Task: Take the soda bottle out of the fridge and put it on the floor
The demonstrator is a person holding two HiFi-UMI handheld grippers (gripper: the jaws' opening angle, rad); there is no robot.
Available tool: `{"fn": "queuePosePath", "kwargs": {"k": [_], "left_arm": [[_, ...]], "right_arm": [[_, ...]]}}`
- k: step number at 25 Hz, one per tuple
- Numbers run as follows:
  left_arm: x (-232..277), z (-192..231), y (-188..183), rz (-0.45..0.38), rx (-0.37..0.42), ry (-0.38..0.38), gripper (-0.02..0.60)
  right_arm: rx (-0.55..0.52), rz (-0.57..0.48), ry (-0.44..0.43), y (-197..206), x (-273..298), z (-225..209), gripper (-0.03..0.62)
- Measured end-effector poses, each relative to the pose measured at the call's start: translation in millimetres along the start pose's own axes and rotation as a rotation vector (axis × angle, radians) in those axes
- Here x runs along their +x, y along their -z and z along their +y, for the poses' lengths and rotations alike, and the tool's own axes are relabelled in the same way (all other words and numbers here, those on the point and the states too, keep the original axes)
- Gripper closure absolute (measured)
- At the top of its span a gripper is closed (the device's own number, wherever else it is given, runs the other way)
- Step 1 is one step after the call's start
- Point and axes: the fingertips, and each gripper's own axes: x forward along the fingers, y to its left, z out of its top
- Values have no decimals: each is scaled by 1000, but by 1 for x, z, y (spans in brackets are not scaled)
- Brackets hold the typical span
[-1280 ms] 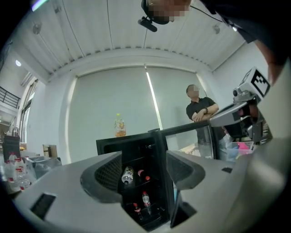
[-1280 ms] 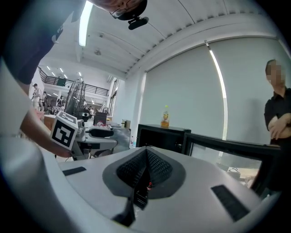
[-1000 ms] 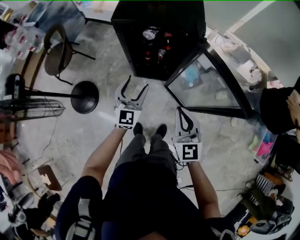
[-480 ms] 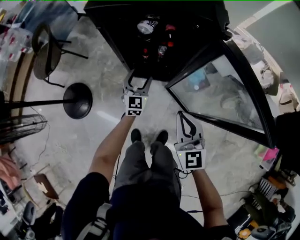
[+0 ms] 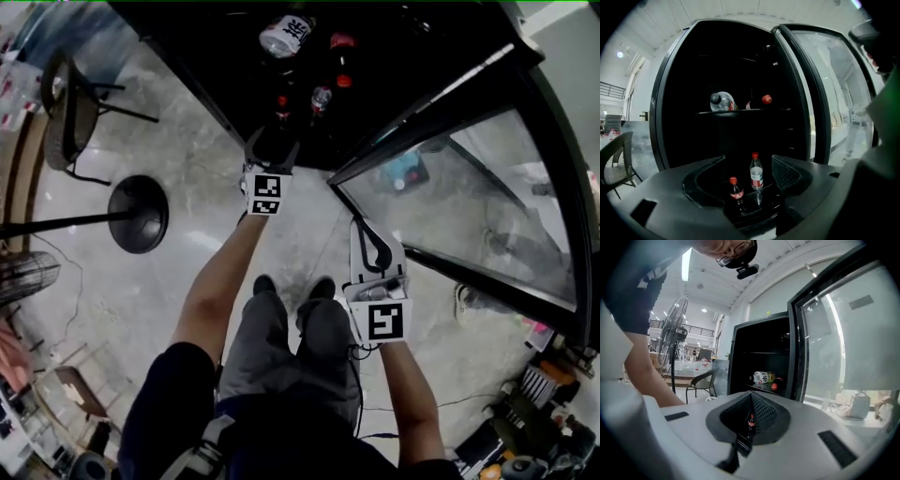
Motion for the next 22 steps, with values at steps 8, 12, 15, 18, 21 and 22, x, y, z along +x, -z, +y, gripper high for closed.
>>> {"fn": "queuePosePath", "kwargs": {"k": [8,12,15,18,21,22], "left_arm": [[67,14,74,30,8,-26,276],[100,23,108,45,-5,-42,276],[119,27,135,62,-1,-45,276],[137,30,155,73,-16,-48,275],[152,33,171,85,-25,-62,273],[155,34,174,85,-27,-69,273]], "right_arm": [[-3,-62,-7,40,29,-4,576],[-11,-70,-13,74,47,-4,577],[-8,-74,-21,94,57,-2,577],[-16,-82,-33,106,67,0,577],[-22,-98,-42,112,72,1,577],[-22,-104,-45,113,73,1,576]]}}
